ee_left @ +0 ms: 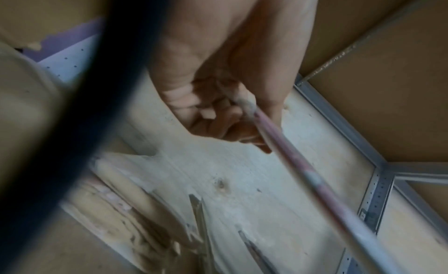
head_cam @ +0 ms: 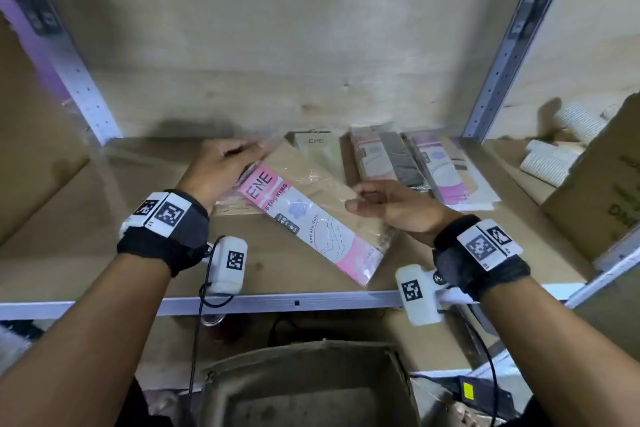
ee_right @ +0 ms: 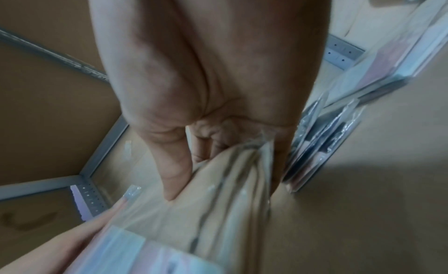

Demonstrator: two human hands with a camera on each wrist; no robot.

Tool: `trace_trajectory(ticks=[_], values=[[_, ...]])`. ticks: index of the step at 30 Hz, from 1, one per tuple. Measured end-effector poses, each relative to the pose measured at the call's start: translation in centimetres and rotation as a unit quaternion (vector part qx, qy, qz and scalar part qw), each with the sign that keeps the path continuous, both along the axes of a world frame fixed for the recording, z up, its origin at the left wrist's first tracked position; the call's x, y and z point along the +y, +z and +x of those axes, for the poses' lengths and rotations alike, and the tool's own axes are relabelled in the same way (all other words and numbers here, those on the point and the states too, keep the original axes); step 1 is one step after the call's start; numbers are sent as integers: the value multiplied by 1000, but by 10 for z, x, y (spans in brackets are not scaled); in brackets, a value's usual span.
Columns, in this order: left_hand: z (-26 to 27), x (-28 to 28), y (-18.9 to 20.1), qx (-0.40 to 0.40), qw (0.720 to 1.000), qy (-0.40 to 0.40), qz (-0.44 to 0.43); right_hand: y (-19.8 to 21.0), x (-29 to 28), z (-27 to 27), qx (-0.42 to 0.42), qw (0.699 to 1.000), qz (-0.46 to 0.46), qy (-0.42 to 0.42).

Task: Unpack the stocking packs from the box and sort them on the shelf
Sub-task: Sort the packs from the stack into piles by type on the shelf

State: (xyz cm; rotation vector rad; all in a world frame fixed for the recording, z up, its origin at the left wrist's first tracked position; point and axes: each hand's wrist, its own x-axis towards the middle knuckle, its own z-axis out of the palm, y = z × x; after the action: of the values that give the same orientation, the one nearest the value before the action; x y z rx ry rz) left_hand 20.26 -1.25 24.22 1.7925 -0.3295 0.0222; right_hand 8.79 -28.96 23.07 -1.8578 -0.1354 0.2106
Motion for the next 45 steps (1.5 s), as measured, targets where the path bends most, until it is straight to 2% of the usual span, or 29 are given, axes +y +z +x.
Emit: trace_trajectory(ticks=[3,6,11,14,19,24,32,35,37,40,42,45], values=[[5,-6,-1,-24,999,27,28,0,-4,1,12,1000,-10,-10],[4,-15,-2,-9,998,45,44,2,-6,0,16,999,-30,9],[-2,-18,4,-70,996,17,53,5,-14,-1,31,999,-27,9],[-4,-17,4,-72,996,10,60,7,-20,-2,17,1000,-23,-1],[-9,-19,6,-23,999,29,14,10,-26,-1,-6,1000,-4,-26],[-14,-17,12,75,994,20,-73,12,-21,-2,-20,999,-12,-26],[-16,-14,16,117,983,7,-139,16,-13,-3,-23,999,0,-28],[-14,-11,12,131,976,44,-170,15,-6,-6,-11,999,38,-34],[-13,-7,9,159,960,60,-223,15,-2,-6,-7,997,64,-51],[-16,-9,5,190,940,30,-281,17,6,-2,3,983,151,-102],[-24,-18,1,212,950,-14,-228,18,15,2,10,969,213,-127],[-39,-31,-5,221,960,-150,-89,16,28,4,-3,954,264,-140]])
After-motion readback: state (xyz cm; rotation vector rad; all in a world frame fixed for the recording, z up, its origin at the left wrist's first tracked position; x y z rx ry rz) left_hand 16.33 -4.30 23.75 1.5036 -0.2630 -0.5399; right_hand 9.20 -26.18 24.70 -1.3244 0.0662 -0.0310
